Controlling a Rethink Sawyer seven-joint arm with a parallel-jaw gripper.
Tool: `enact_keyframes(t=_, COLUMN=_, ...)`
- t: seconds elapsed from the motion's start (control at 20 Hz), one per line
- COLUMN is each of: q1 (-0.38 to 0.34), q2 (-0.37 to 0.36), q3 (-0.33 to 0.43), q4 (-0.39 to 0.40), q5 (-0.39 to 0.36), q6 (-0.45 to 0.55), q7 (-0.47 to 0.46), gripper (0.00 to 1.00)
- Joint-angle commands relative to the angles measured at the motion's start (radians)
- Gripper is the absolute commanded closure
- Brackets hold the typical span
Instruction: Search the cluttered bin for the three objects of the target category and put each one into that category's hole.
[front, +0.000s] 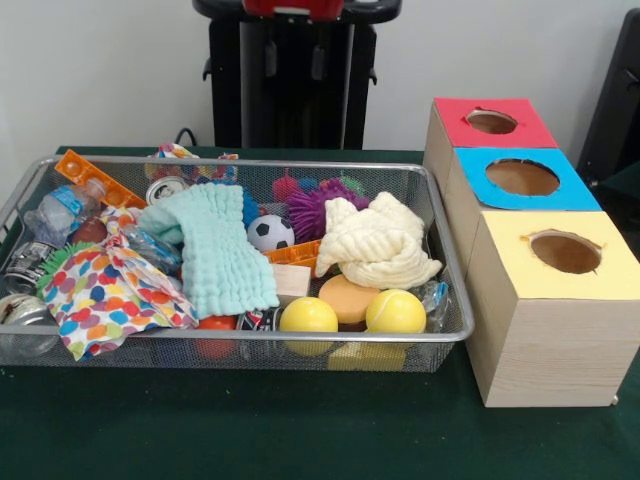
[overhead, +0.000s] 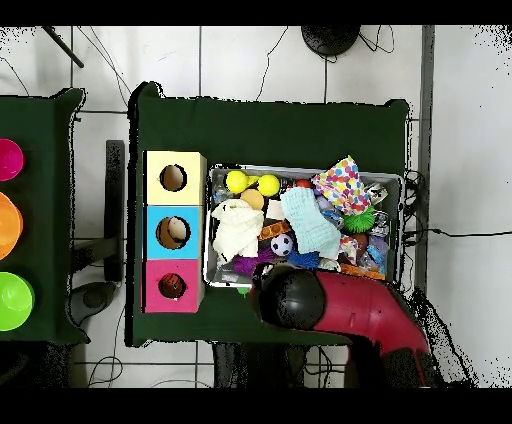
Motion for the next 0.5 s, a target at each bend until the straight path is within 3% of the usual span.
enact_keyframes(t=0.05, q1=-0.106, q2=-0.028, q3=0.131, q4=0.059, q5=-0.026, q6=0.076, q7=-0.24, gripper=0.0)
enact_keyframes(t=0.25, q1=-0.191, q2=0.058, q3=0.151, q4=0.062, q5=-0.12, q6=0.013, q7=-0.269, gripper=0.0)
enact_keyframes(t=0.5, q1=-0.247, q2=0.257, q3=0.162, q4=0.013, q5=-0.266, q6=-0.093, q7=-0.24, gripper=0.0)
